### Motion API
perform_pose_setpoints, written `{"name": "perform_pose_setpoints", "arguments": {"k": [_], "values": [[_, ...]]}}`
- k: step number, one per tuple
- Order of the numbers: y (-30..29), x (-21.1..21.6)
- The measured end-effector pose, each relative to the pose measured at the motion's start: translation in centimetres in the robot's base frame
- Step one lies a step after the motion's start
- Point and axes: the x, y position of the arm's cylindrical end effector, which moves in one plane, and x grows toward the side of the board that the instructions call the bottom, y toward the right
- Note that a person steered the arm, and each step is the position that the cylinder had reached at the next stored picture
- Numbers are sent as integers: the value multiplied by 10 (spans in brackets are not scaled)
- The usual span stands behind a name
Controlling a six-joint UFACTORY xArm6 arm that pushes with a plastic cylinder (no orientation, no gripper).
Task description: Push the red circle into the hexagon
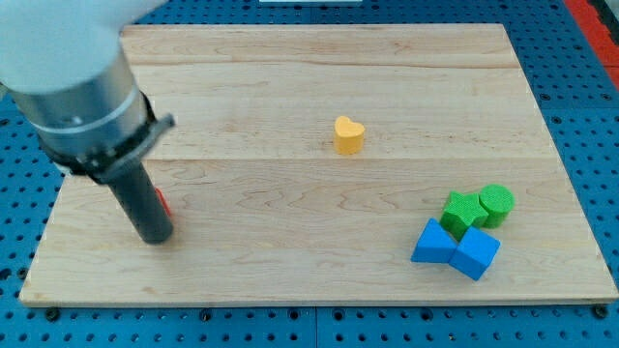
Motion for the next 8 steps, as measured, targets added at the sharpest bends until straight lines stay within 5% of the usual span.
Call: {"name": "perform_pose_setpoints", "arguments": {"k": [1,2,4,8], "values": [[-8,-62],[-8,-77],[30,-3],[22,2]]}}
